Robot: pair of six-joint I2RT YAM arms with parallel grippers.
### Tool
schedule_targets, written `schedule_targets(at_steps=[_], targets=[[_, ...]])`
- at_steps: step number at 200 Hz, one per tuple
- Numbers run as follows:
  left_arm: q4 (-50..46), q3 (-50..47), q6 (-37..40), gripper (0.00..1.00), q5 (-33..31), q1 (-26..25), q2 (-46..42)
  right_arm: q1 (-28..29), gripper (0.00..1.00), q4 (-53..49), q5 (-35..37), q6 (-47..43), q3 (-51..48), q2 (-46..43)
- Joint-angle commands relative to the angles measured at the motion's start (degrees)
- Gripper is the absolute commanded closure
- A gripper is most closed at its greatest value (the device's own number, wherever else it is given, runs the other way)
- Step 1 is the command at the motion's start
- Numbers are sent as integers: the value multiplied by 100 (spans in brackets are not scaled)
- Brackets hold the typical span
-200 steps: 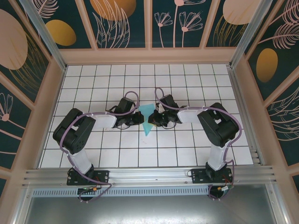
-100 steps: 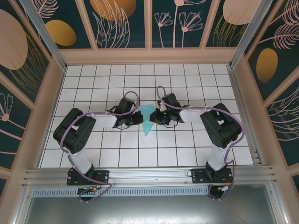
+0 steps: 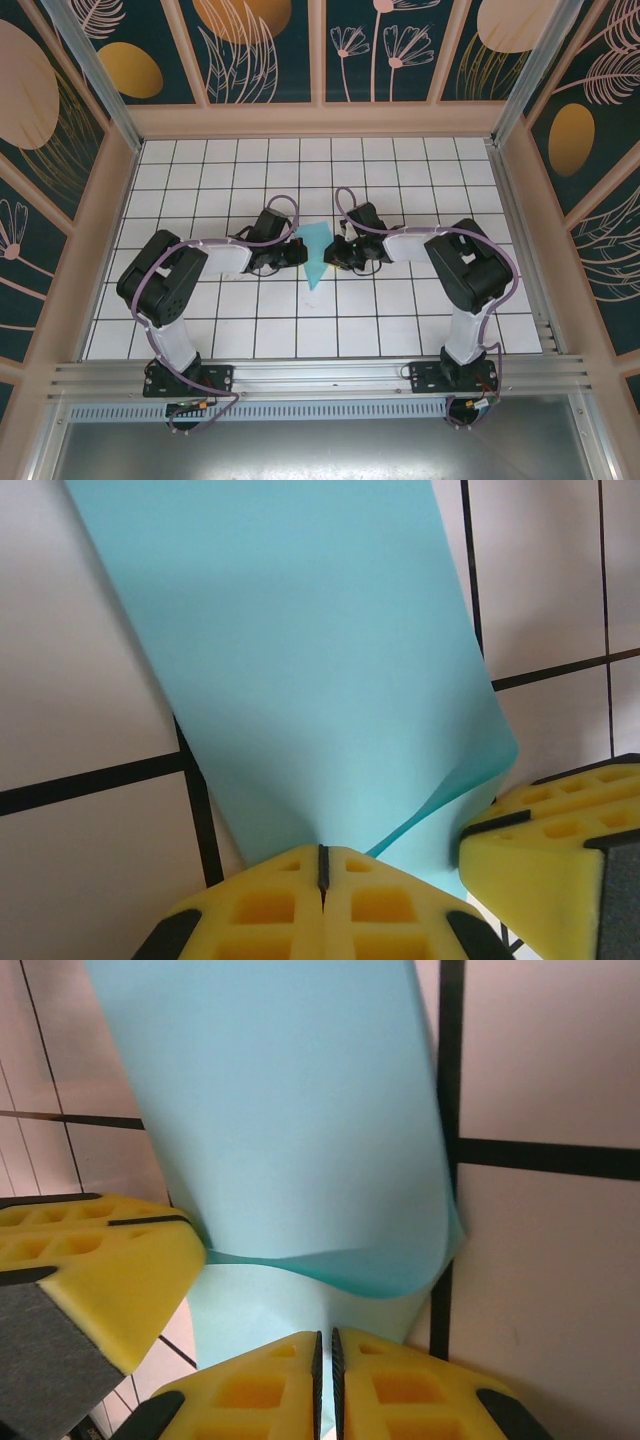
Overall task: Fold a paper plane with a square sheet of paper (pick it up from the middle)
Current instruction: Third fold the triangle at the center of the table.
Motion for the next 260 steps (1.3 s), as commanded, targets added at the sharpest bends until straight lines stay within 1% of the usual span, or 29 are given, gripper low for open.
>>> schedule_targets(at_steps=[1,18,47,77,124,165,260], targets=[[-19,127,106,96,-35,13,106,-46,86,-187,139,-141,42,101],[-10,131,110,96,-30,13,97,-52,86,-153,96,-164,39,5],[-6,136,115,96,-73,13,112,-10,86,128,-62,-266,-104,-426],[-6,142,96,97,-109,19,154,221,86,177,-203,-381,-138,-645],[-19,110,62,97,-205,17,165,682,86,232,-329,-386,-121,-520],[-46,116,81,97,-215,13,146,917,87,188,-405,-408,-147,-378],[-124,101,79,98,-381,13,139,1080,87,79,-372,-465,-143,-36]])
